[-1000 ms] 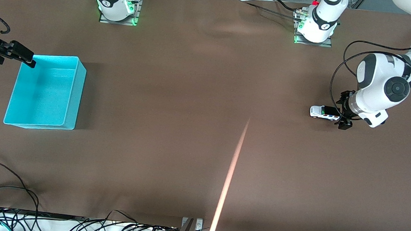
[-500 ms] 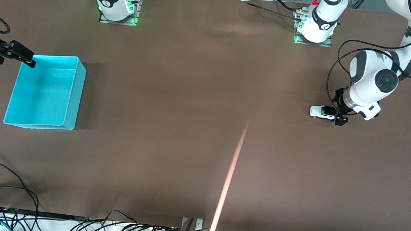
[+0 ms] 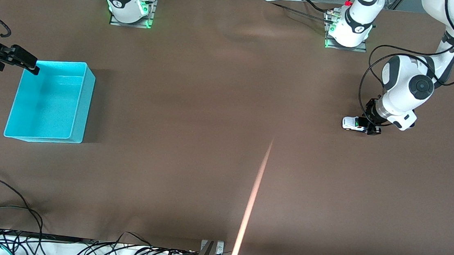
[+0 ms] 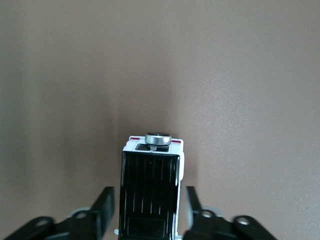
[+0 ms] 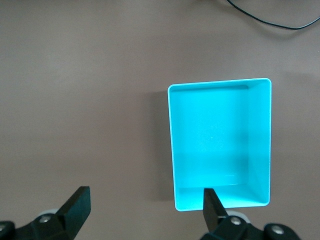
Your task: Wind and store white jeep toy
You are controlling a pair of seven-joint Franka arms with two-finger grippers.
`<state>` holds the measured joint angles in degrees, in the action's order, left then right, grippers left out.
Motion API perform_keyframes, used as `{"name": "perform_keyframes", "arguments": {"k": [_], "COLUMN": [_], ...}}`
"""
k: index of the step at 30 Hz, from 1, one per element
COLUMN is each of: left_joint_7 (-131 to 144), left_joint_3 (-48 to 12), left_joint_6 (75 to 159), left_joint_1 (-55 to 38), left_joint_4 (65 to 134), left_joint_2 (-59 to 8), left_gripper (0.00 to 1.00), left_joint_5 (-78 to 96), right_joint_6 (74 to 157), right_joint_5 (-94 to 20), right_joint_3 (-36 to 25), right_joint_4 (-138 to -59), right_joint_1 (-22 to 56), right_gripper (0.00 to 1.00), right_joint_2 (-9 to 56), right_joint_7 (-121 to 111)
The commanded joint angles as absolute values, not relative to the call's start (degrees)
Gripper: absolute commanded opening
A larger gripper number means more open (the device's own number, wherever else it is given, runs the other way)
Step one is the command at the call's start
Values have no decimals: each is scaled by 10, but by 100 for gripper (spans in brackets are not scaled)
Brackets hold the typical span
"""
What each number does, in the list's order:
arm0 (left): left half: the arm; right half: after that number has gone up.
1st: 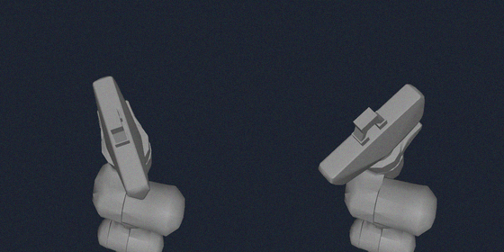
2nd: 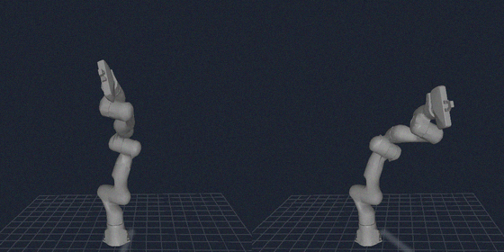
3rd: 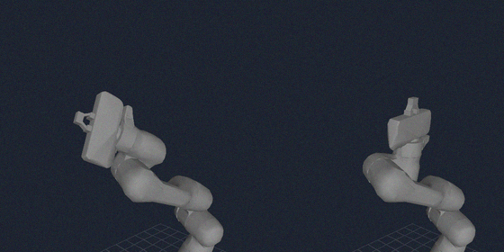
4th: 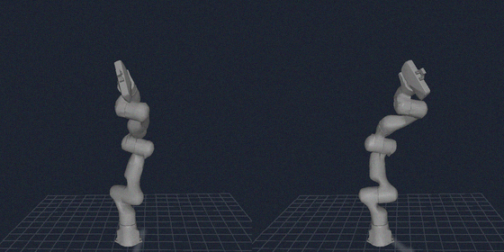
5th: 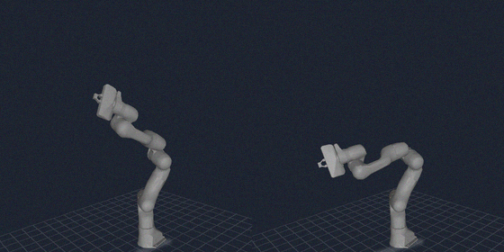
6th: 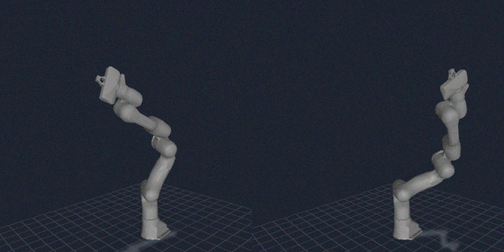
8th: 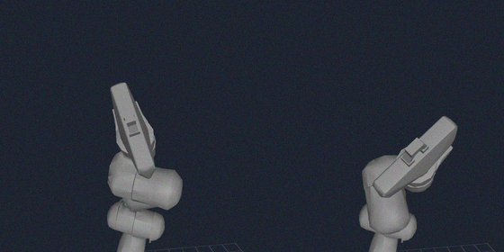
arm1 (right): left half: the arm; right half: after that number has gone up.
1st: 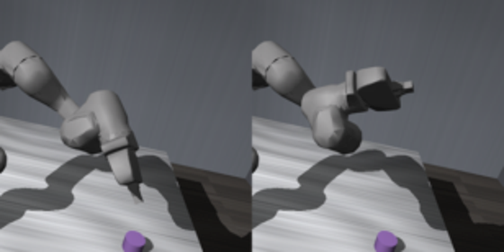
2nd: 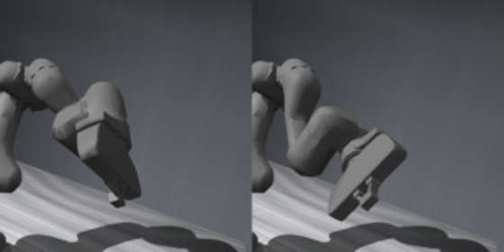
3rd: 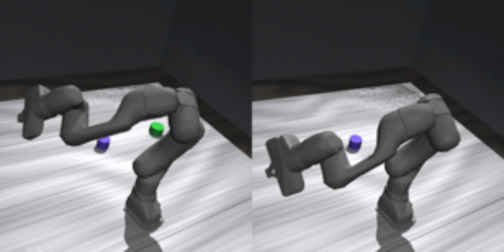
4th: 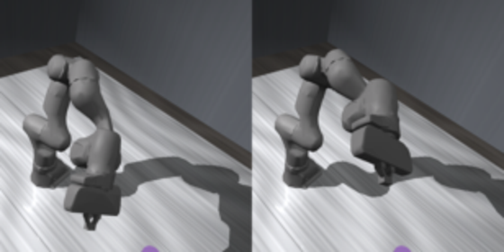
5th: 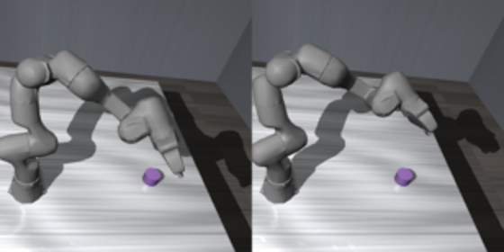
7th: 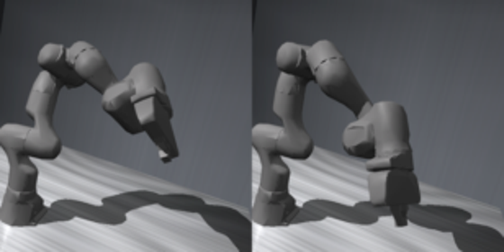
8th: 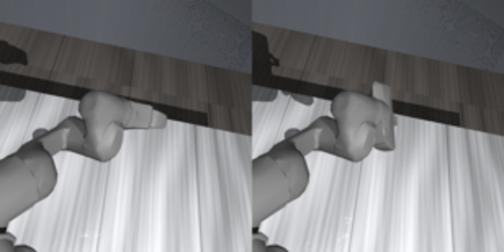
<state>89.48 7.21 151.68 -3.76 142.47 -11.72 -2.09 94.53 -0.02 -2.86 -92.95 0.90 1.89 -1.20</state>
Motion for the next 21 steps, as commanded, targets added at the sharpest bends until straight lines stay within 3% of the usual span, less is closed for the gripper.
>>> {"name": "perform_keyframes", "arguments": {"k": [1, 10, 21], "left_joint_7": [904, 911, 1017], "left_joint_3": [69, 48, -23], "left_joint_6": [1518, 1464, 1448], "left_joint_1": [-39, -48, -48], "left_joint_4": [1422, 1395, 1388], "left_joint_2": [-114, -92, -87], "left_gripper": [10, 10, 10], "left_joint_5": [-34, -48, -58], "right_joint_6": [940, 940, 940], "right_joint_5": [4, 3, 3], "right_joint_3": [-28, -28, -29], "right_joint_4": [-919, -919, -919], "right_joint_1": [9, 9, 8], "right_gripper": [100, 100, 100], "right_joint_2": [21, 22, 22], "right_joint_7": [-18, -18, -18]}}
